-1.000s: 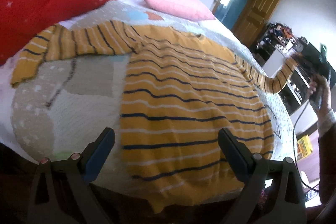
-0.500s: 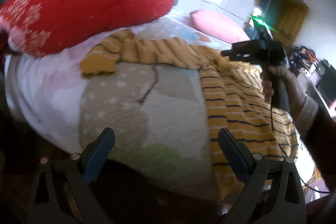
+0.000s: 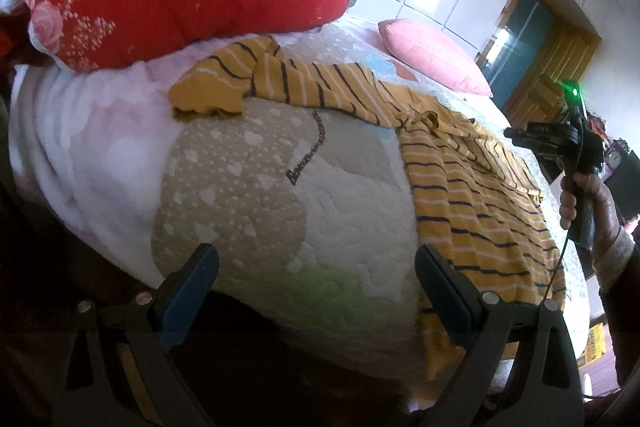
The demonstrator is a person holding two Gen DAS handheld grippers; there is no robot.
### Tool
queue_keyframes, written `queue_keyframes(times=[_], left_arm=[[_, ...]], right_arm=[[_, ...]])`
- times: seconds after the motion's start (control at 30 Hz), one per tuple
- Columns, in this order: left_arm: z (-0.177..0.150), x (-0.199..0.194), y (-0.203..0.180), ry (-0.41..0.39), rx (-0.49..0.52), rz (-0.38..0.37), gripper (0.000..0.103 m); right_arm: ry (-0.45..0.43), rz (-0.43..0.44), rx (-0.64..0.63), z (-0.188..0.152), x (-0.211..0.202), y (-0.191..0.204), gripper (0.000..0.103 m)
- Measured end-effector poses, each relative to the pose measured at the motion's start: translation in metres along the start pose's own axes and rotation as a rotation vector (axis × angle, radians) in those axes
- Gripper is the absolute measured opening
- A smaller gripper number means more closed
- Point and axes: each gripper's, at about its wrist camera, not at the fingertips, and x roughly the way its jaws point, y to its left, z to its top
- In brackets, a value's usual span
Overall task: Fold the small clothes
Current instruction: 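Carry the held sleeve across the sweater body toward the collar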
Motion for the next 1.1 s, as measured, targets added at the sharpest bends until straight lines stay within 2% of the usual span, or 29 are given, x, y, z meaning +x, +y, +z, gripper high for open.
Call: queue_keyframes(times=[0.1, 0.2, 0.3, 0.43, 0.5, 0.6, 0.67, 0.7, 0.77, 0.87, 0.97, 1.1], left_arm=[[0.0, 0.005, -0.002, 0.014, 0.001, -0.007, 0.098], [0.0, 0.005, -0.004, 0.011, 0.012, -0.003, 0.098], [0.0, 0.008, -0.001, 0.02, 0.008, 0.006, 0.098], [0.001, 0.012, 0.005, 0.03, -0.006, 0.02, 0.098], [0.002, 0.013, 0.007, 0.032, -0.012, 0.023, 0.098], [0.003, 0.015, 0.007, 0.034, -0.016, 0.024, 0.098], [0.003, 0.015, 0.005, 0.034, -0.009, 0.024, 0.098], [0.004, 0.015, 0.003, 0.034, -0.005, 0.024, 0.098], [0.005, 0.016, -0.002, 0.036, 0.008, 0.018, 0.098], [0.005, 0.016, -0.014, 0.032, 0.035, 0.002, 0.098], [0.004, 0.02, -0.029, 0.049, 0.071, -0.019, 0.098], [0.001, 0.032, -0.058, 0.106, 0.134, -0.043, 0.098]], right_arm=[[0.051, -0.009, 0.08, 0.005, 0.021, -0.027, 0.031], [0.118, -0.013, 0.075, 0.01, 0.057, -0.022, 0.031], [0.164, -0.036, -0.008, 0.021, 0.096, 0.01, 0.031], [0.144, -0.055, -0.104, 0.044, 0.127, 0.054, 0.031], [0.145, -0.054, -0.129, 0.056, 0.143, 0.077, 0.035], [0.144, -0.075, -0.144, 0.066, 0.155, 0.1, 0.035], [0.128, -0.045, -0.127, 0.068, 0.148, 0.104, 0.037], [0.117, 0.005, -0.101, 0.067, 0.139, 0.103, 0.046], [0.087, 0.046, -0.066, 0.062, 0.12, 0.098, 0.057], [0.043, 0.1, -0.043, 0.043, 0.076, 0.08, 0.064], [0.002, 0.105, -0.014, 0.016, 0.038, 0.058, 0.072], [-0.035, 0.061, 0.042, -0.034, -0.008, 0.014, 0.074]])
